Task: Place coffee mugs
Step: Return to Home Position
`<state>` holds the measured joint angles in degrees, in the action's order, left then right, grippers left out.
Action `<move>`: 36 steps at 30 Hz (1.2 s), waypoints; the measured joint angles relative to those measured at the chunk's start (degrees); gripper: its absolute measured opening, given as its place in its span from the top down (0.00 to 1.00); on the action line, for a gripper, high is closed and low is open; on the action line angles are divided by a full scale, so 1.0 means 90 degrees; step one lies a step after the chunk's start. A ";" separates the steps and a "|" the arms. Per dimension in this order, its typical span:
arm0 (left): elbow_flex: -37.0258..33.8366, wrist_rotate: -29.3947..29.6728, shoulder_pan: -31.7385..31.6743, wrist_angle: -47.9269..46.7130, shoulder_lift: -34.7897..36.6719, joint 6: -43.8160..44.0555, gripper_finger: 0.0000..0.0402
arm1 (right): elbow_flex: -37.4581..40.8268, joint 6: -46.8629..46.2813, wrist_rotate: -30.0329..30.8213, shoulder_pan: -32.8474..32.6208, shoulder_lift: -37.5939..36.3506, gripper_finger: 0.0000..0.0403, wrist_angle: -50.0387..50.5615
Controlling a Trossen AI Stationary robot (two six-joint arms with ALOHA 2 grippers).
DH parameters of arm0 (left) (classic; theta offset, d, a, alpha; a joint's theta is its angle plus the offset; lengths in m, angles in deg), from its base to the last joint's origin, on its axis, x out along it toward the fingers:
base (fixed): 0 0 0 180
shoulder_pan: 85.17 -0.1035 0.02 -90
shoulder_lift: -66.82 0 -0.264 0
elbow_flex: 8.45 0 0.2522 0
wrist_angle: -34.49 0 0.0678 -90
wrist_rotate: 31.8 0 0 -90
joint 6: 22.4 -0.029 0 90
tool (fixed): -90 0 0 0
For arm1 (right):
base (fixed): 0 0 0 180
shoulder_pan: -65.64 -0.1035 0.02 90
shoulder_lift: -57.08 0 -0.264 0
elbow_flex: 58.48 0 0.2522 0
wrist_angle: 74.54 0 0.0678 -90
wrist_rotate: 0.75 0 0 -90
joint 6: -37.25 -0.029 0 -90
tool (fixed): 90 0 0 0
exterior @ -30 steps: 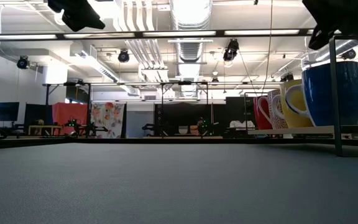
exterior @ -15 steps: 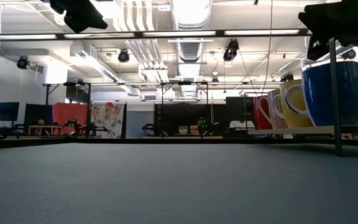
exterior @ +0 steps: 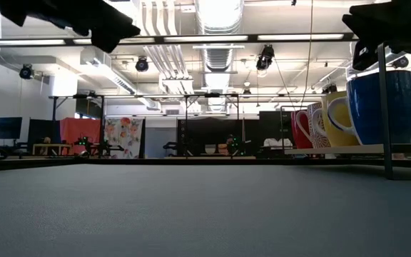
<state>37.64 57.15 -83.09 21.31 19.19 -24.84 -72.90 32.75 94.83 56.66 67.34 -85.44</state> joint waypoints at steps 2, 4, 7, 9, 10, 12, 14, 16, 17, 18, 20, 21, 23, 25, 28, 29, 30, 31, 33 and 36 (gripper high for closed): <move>-0.0143 -0.0009 -0.0114 0.0025 0.0064 -0.0005 0.65 | 0.0000 -0.0002 0.0000 0.0000 0.0000 0.83 0.0000; -0.0240 -0.0007 -0.0255 -0.0028 0.0144 0.0071 0.65 | 0.0000 -0.0002 0.0000 0.0000 0.0000 0.83 0.0002; -0.0387 -0.0102 -0.0489 -0.0016 0.0402 0.0142 0.65 | 0.0002 -0.0001 0.0002 0.0000 0.0000 0.83 0.0006; -0.0495 -0.0252 -0.0642 0.0000 0.0604 0.0215 0.65 | 0.0002 -0.0002 0.0002 0.0000 0.0000 0.83 0.0013; -0.0559 -0.0330 -0.0708 -0.0004 0.0714 0.0268 0.65 | 0.0002 -0.0002 0.0002 0.0000 0.0000 0.83 0.0025; -0.0651 -0.0353 -0.0787 0.0003 0.0919 0.0359 0.65 | 0.0002 0.0002 0.0002 0.0000 0.0002 0.83 0.0053; -0.0712 -0.0354 -0.0805 0.0026 0.1084 0.0374 0.65 | 0.0004 0.0005 0.0002 0.0000 0.0002 0.83 0.0055; -0.0768 -0.0356 -0.0803 0.0044 0.1208 0.0284 0.65 | 0.0005 0.0003 0.0004 0.0000 0.0002 0.83 0.0055; -0.0813 -0.0352 -0.0803 0.0044 0.1276 0.0217 0.65 | 0.0005 0.0004 0.0002 0.0000 0.0002 0.83 0.0053; -0.0867 -0.0331 -0.0803 0.0050 0.1347 0.0167 0.65 | 0.0005 0.0027 0.0005 0.0000 0.0002 0.83 0.0055; -0.1011 -0.0258 -0.0806 0.0114 0.1503 0.0148 0.65 | 0.0005 0.0071 0.0005 -0.0001 0.0002 0.83 0.0053; -0.1095 -0.0197 -0.0812 0.0125 0.1594 0.0151 0.65 | 0.0005 0.0070 0.0005 -0.0001 0.0002 0.83 0.0053; -0.1244 -0.0130 -0.0822 0.0149 0.1780 0.0221 0.65 | 0.0005 0.0068 0.0005 0.0000 0.0002 0.83 0.0053; -0.1392 -0.0125 -0.0827 0.0280 0.1952 0.0298 0.65 | 0.0005 0.0070 0.0005 0.0000 0.0002 0.83 0.0053; -0.1643 -0.0053 -0.0829 0.0386 0.2245 0.0325 0.65 | 0.0005 0.0069 0.0005 -0.0001 0.0002 0.83 0.0053; -0.1717 0.0063 -0.0827 0.0382 0.2345 0.0342 0.65 | 0.0005 0.0070 0.0005 0.0000 0.0002 0.83 0.0053; -0.1799 0.0226 -0.0827 0.0379 0.2448 0.0392 0.65 | 0.0005 0.0068 0.0005 -0.0001 0.0002 0.83 0.0053; -0.1888 0.0413 -0.0829 0.0379 0.2569 0.0435 0.65 | 0.0005 0.0061 0.0007 0.0000 0.0002 0.83 0.0053; -0.2052 0.0714 -0.0829 0.0386 0.2824 0.0533 0.65 | 0.0005 0.0068 0.0007 -0.0002 0.0002 0.83 0.0053; -0.2189 0.0797 -0.0832 0.0388 0.3186 0.0567 0.65 | 0.0005 0.0056 0.0007 -0.0002 0.0002 0.83 0.0051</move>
<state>17.94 64.33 -90.58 24.80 47.86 -19.74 -72.86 33.26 94.89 56.65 67.36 -84.98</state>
